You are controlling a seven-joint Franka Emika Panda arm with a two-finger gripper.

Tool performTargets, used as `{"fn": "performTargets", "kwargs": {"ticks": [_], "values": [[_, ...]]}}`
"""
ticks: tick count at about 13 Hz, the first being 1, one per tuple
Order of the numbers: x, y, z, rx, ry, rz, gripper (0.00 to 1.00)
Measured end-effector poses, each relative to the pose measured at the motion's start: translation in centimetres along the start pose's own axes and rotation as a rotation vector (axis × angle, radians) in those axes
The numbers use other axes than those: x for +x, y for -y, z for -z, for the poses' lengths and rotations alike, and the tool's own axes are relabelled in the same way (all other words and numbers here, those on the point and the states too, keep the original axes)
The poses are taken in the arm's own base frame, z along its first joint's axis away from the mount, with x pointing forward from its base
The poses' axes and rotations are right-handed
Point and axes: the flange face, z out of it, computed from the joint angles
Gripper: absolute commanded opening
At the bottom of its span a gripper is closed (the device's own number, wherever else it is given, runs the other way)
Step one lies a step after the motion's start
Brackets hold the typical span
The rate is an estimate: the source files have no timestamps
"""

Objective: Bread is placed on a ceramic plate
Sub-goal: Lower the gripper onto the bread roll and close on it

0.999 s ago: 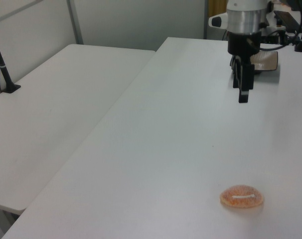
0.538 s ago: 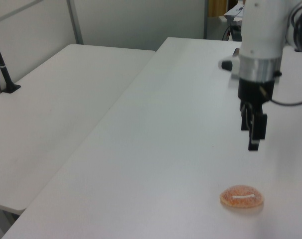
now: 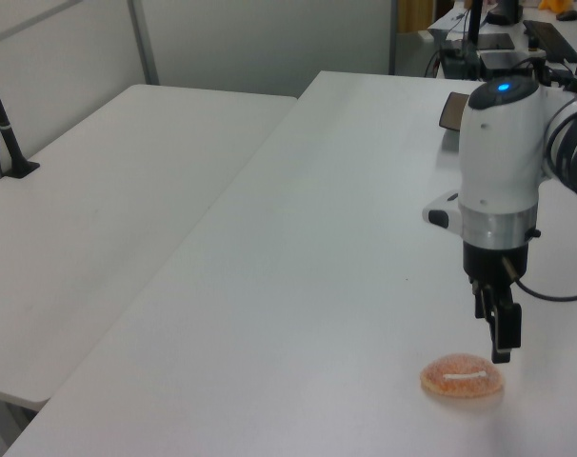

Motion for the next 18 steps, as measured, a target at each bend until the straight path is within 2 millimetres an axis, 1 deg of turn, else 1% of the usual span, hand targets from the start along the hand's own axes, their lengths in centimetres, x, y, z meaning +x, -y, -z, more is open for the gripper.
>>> {"fn": "performTargets", "kwargs": {"ticks": [2,4,5,8,12,16,18], "values": [[0.7,-0.4,-2.4,-0.039,0.002,0.005,1.00],[1.3,-0.6,-3.8,-0.061,-0.009,-0.004,1.00],[1.6,-0.7,-5.1,-0.075,-0.009,-0.011,1.00],[2.1,-0.8,-6.7,-0.087,-0.013,-0.009,1.00],[2.3,-1.0,-8.0,-0.107,-0.002,0.004,0.99],[2.3,-1.1,-8.6,-0.122,0.003,0.014,0.62],[2.3,-1.1,-8.8,-0.123,0.005,0.015,0.40]]}}
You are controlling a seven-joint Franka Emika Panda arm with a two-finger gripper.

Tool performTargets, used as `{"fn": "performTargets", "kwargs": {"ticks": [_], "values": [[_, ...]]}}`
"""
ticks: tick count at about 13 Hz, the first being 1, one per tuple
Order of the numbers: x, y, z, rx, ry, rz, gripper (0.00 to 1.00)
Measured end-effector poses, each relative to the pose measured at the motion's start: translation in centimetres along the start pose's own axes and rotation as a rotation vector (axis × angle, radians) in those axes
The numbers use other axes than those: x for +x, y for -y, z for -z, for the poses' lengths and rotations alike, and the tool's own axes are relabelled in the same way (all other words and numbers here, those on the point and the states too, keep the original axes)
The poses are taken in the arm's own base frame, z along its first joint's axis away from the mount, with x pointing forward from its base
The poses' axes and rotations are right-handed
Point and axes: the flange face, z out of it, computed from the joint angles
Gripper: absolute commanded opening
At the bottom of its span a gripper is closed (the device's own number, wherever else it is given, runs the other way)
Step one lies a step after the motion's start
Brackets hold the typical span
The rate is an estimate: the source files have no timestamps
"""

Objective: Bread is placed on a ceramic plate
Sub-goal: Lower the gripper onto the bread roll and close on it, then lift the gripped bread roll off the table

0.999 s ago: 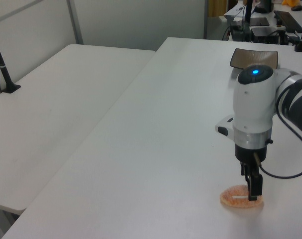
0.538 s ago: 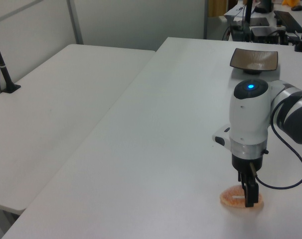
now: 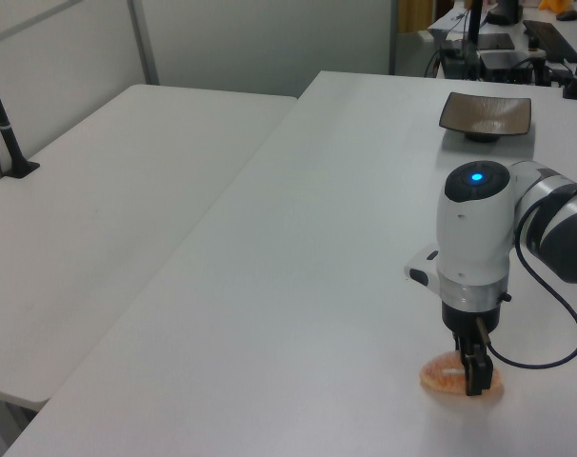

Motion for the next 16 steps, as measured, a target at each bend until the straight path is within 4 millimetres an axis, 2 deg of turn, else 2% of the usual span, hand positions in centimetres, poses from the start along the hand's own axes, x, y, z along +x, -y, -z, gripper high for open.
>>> {"fn": "performTargets", "kwargs": {"ticks": [6,10,13,16], "values": [[0.3,-0.2,0.3,0.003,-0.006,-0.006,0.24],[1.1,-1.4,1.0,0.008,-0.021,-0.031,0.24],[1.9,-3.6,2.6,0.013,-0.049,-0.069,0.24],[2.6,-7.0,6.0,0.015,-0.096,-0.127,0.24]]}}
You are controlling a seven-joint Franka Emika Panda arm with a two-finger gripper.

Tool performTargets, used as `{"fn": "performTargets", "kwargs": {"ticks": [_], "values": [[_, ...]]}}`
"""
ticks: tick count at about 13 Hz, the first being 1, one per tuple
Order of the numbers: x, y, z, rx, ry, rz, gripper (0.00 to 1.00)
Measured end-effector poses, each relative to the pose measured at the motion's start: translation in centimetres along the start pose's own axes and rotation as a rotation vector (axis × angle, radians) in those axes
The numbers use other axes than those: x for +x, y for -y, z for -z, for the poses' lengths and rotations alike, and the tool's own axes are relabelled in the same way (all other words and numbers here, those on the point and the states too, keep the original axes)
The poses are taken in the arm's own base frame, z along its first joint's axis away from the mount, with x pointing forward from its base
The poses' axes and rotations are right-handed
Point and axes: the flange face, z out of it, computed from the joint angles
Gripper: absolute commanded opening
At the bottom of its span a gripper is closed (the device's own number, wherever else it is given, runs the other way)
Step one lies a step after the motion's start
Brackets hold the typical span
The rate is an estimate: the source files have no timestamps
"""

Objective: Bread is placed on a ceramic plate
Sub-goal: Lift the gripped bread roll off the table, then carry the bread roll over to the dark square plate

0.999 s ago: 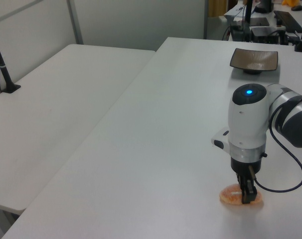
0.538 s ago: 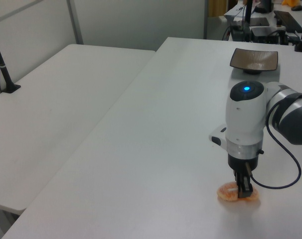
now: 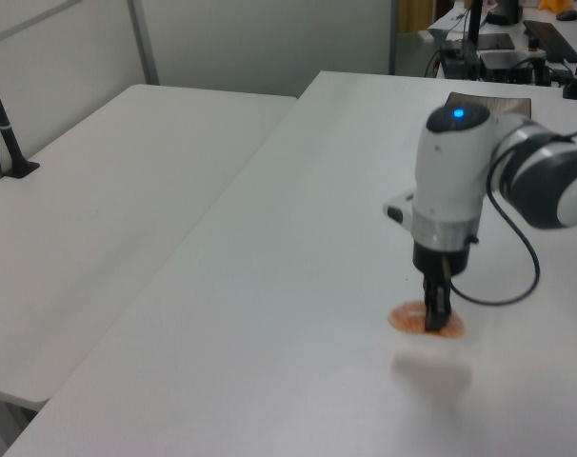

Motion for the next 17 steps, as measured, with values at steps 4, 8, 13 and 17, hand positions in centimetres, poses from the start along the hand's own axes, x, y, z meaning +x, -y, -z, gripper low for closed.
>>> {"fn": "performTargets", "kwargs": {"ticks": [4,8,13,17], "values": [[1.2,-6.1,6.7,-0.040,-0.002,-0.100,0.24],[1.3,-12.8,12.4,-0.057,-0.014,-0.175,0.24],[0.2,-23.2,18.2,0.005,0.004,-0.196,0.25],[-0.7,-30.7,19.0,0.004,-0.002,-0.207,0.26]]}}
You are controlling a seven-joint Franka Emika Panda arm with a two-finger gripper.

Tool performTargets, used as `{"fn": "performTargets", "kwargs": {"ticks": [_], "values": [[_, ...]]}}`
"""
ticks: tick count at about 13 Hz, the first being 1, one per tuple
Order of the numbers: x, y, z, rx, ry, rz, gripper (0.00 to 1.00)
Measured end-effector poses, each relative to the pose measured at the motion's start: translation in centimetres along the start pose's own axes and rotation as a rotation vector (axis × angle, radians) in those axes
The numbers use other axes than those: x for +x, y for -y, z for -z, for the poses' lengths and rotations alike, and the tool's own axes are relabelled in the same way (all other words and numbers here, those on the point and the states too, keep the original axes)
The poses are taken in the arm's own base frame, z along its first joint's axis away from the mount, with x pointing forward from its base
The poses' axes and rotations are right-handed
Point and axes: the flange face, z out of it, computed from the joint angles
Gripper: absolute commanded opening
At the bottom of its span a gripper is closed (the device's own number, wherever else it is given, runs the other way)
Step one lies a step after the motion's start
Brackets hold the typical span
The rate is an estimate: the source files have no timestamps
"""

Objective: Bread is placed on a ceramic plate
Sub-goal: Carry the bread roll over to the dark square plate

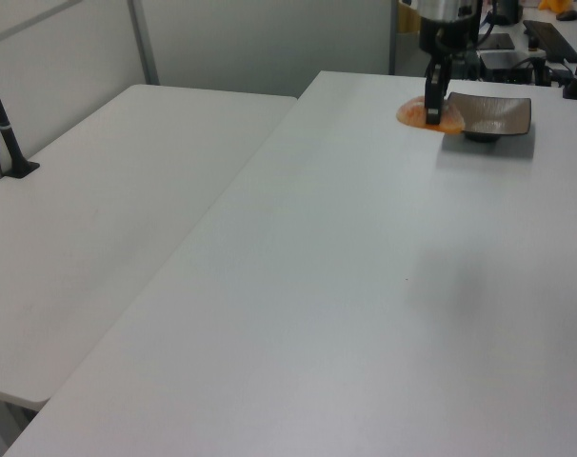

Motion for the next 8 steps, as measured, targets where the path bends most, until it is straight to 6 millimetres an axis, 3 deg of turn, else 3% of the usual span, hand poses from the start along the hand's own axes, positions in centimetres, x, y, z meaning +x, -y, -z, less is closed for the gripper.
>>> {"fn": "performTargets", "kwargs": {"ticks": [6,8], "values": [[-0.6,-11.8,-0.1,-0.006,0.003,0.017,0.26],[-1.7,-17.1,-0.3,-0.006,0.008,0.062,0.26]]}}
